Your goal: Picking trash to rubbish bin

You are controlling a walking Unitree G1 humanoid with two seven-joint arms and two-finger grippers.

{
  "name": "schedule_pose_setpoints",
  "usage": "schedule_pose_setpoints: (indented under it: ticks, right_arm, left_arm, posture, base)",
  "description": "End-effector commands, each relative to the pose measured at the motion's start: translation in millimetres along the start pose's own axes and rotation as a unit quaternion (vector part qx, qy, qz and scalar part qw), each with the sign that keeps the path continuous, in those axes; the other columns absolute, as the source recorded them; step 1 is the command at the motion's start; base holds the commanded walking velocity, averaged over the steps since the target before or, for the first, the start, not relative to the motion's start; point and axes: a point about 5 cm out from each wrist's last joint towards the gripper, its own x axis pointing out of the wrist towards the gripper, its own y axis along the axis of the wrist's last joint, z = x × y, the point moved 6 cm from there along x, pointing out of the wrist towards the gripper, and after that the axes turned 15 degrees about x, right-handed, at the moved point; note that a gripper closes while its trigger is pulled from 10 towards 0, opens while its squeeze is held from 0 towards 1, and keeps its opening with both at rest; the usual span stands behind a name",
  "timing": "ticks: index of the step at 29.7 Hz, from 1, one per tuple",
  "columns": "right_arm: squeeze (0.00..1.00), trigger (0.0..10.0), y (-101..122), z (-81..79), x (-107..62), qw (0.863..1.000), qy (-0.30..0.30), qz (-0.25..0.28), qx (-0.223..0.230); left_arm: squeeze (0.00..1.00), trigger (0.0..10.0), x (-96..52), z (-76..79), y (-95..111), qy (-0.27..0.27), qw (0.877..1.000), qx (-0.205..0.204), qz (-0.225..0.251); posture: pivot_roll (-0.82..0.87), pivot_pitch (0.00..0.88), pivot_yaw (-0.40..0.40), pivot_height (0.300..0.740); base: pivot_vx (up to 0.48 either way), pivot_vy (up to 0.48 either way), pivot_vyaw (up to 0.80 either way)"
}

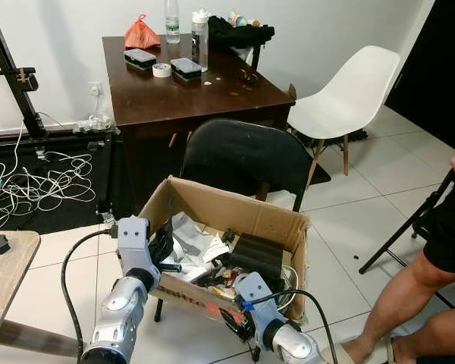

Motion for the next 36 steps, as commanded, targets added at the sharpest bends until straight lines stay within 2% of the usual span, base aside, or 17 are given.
schedule_pose_setpoints:
  ticks: [1,2,3,5,10,19,20,21,23,24,26,28,29,30,34,35,36]
  right_arm:
    - [0.00,10.0,-11,-1.2,-1.1,1.000,-0.001,-0.016,0.005]
    - [0.00,10.0,-11,-1.2,-1.1,1.000,-0.001,-0.016,0.005]
    - [0.00,10.0,-11,-1.3,-1.1,1.000,-0.001,-0.016,0.005]
    - [0.00,10.0,-11,-1.5,-1.0,1.000,-0.001,-0.016,0.005]
    - [0.00,10.0,-11,-1.9,-0.8,1.000,-0.001,-0.017,0.005]
    - [0.00,10.0,-10,-1.7,-0.6,1.000,-0.003,-0.016,0.005]
    - [0.00,10.0,-10,-1.5,-0.6,1.000,-0.003,-0.016,0.005]
    - [0.00,10.0,-10,-1.4,-0.6,1.000,-0.003,-0.016,0.005]
    - [0.00,10.0,-10,-1.3,-0.6,1.000,-0.003,-0.016,0.005]
    - [0.00,10.0,-10,-1.2,-0.5,1.000,-0.004,-0.016,0.005]
    - [0.00,10.0,-10,-1.1,-0.5,1.000,-0.004,-0.016,0.005]
    - [0.00,10.0,-10,-1.1,-0.5,1.000,-0.004,-0.016,0.005]
    - [0.00,10.0,-9,-1.0,-0.5,1.000,-0.003,-0.016,0.005]
    - [0.00,10.0,-9,-1.1,-0.5,1.000,-0.003,-0.016,0.005]
    - [0.00,10.0,-10,-1.2,-0.6,1.000,-0.002,-0.017,0.005]
    - [0.00,10.0,-10,-1.2,-0.6,1.000,-0.002,-0.017,0.005]
    - [0.00,10.0,-10,-1.2,-0.7,1.000,-0.002,-0.017,0.004]
  left_arm:
    - [0.00,10.0,1.1,10.9,-1,-0.015,1.000,-0.007,0.003]
    - [0.00,10.0,1.1,10.9,-1,-0.015,1.000,-0.007,0.003]
    - [1.00,10.0,1.5,17.5,1,-0.026,0.999,-0.017,0.010]
    - [1.00,10.0,2.2,28.6,5,-0.043,0.997,-0.054,0.024]
    - [1.00,10.0,2.6,41.0,8,-0.064,0.995,-0.062,0.034]
    - [1.00,10.0,3.0,42.5,12,-0.075,0.991,-0.096,0.049]
    - [0.10,10.0,2.7,39.9,13,-0.074,0.991,-0.095,0.049]
    - [0.00,10.0,2.7,36.6,11,-0.070,0.993,-0.089,0.043]
    - [0.00,10.0,2.8,33.4,9,-0.065,0.993,-0.087,0.038]
    - [0.00,10.0,2.2,24.6,4,-0.053,0.994,-0.086,0.028]
    - [0.00,10.0,1.5,19.4,1,-0.048,0.995,-0.086,0.024]
    - [0.00,10.0,1.5,19.4,1,-0.048,0.995,-0.086,0.024]
    - [0.00,10.0,-2.8,2.7,-6,-0.031,0.995,-0.089,0.015]
    - [0.00,10.0,-6.6,-6.9,-13,-0.021,0.996,-0.085,0.003]
    - [0.00,10.0,-14.6,-23.7,-30,0.004,0.997,-0.075,-0.027]
    - [0.00,10.0,-14.6,-23.7,-30,0.004,0.997,-0.075,-0.027]
    - [0.00,10.0,-18.3,-31.4,-36,0.020,0.997,-0.071,-0.039]
  posture:
    - [-0.08,0.183,0.005,0.740]
    - [-0.08,0.183,0.005,0.740]
    - [-0.08,0.183,0.005,0.740]
    - [-0.08,0.181,0.006,0.740]
    - [-0.08,0.184,0.007,0.740]
    - [-0.07,0.183,0.008,0.740]
    - [-0.07,0.183,0.010,0.740]
    - [-0.07,0.182,0.009,0.740]
    - [-0.07,0.182,0.009,0.740]
    - [-0.07,0.181,0.009,0.740]
    - [-0.07,0.181,0.009,0.740]
    - [-0.07,0.181,0.009,0.740]
    - [-0.07,0.180,0.007,0.740]
    - [-0.07,0.179,0.006,0.740]
    - [-0.07,0.180,0.006,0.740]
    - [-0.07,0.180,0.006,0.740]
    - [-0.07,0.180,0.006,0.740]
  base:
    - [0.000,0.000,0.00]
    - [0.000,0.000,0.00]
    - [0.000,0.000,0.00]
    - [0.000,0.000,0.00]
    - [0.000,0.000,0.00]
    - [0.000,0.000,0.00]
    - [0.000,0.000,0.00]
    - [0.000,0.000,0.00]
    - [0.000,0.000,0.00]
    - [0.000,0.000,0.00]
    - [0.000,0.000,0.00]
    - [0.000,0.000,0.00]
    - [0.000,0.000,0.00]
    - [0.000,0.000,0.00]
    - [0.000,0.000,0.00]
    - [0.000,0.000,0.00]
    - [0.000,0.000,0.00]
